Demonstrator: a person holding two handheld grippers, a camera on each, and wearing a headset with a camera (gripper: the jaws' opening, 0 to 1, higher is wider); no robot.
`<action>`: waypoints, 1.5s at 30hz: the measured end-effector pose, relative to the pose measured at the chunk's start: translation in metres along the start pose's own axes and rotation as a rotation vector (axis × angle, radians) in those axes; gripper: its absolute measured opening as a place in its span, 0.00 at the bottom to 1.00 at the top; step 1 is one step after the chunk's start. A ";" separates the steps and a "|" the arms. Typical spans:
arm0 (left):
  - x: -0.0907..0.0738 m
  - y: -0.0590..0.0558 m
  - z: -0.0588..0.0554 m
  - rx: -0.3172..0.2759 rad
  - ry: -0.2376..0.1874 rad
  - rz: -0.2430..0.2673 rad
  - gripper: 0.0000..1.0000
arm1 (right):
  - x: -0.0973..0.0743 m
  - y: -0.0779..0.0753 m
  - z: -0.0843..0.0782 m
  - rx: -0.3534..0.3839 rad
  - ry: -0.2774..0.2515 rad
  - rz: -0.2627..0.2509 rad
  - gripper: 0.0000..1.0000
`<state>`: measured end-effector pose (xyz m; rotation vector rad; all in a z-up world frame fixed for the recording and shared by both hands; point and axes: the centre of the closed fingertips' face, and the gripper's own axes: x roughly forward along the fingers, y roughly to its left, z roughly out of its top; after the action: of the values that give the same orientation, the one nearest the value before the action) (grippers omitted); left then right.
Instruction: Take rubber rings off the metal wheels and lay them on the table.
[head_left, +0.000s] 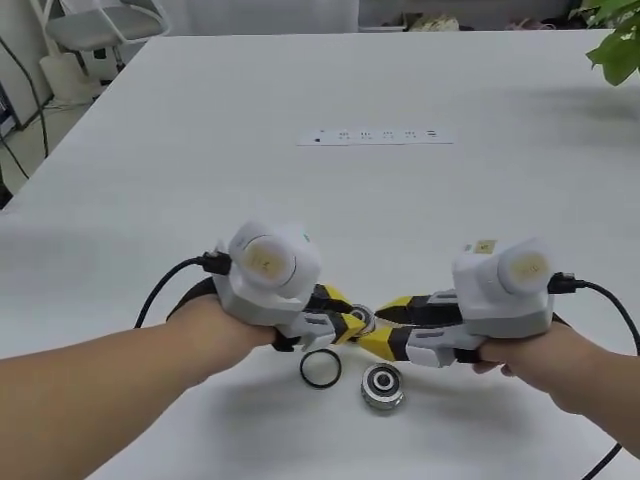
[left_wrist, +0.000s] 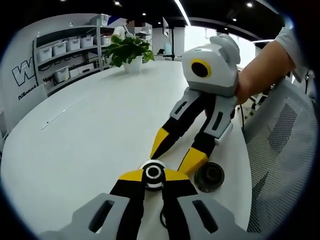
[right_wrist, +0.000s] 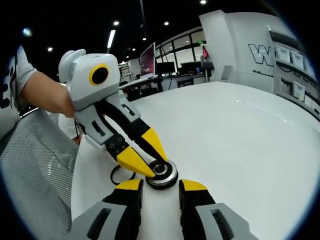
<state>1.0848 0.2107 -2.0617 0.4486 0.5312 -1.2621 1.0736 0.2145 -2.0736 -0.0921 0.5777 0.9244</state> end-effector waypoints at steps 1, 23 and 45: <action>0.000 0.000 0.000 0.000 0.000 0.001 0.07 | 0.001 0.000 0.000 -0.007 0.001 -0.002 0.27; 0.000 -0.001 -0.001 -0.009 -0.011 0.009 0.07 | 0.006 -0.003 -0.003 -0.082 0.022 -0.033 0.23; 0.000 -0.001 0.000 -0.018 -0.011 0.014 0.07 | -0.001 -0.002 -0.005 -0.050 0.023 -0.029 0.17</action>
<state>1.0839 0.2110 -2.0619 0.4297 0.5292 -1.2451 1.0724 0.2111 -2.0772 -0.1557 0.5731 0.9104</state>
